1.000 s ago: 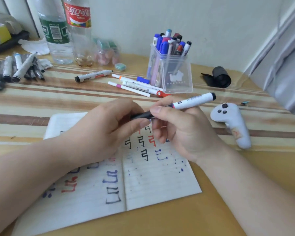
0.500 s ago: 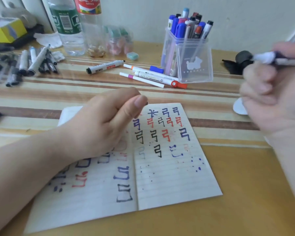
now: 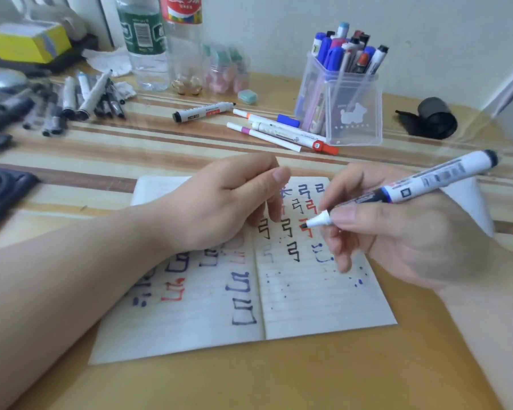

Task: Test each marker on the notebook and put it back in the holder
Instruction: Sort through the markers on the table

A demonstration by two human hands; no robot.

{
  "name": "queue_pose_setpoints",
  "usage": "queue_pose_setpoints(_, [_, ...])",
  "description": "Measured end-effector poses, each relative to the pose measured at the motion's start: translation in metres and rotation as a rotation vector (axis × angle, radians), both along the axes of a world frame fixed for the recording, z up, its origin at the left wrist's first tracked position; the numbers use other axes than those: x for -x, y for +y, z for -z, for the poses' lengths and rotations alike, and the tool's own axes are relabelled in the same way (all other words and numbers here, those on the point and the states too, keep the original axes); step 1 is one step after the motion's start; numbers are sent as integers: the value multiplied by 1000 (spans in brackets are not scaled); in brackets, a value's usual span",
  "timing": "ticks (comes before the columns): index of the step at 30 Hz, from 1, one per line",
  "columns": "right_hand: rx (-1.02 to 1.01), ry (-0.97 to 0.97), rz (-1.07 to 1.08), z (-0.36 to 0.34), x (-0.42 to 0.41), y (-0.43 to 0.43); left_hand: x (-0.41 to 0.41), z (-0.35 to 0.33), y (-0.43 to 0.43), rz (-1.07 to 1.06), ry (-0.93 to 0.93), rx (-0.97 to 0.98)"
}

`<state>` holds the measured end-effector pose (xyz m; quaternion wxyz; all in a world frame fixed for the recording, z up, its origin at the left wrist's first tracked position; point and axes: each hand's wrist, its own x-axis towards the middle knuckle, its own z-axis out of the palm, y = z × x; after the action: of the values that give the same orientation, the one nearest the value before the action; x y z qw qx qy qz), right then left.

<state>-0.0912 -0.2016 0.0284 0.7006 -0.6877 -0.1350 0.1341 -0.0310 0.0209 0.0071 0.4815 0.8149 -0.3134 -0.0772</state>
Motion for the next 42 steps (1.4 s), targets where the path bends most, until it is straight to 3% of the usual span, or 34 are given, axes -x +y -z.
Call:
queue_pose_setpoints(10, [417,-42,157,6,12,37,-3,-1,1,-56,11,-84])
queue_pose_setpoints(18, [463,-28,83,8,10,32,-4,2,0,-35,-16,-96])
queue_pose_setpoints(42, [550,-58,130,12,7,34,-5,6,0,-41,-39,-81])
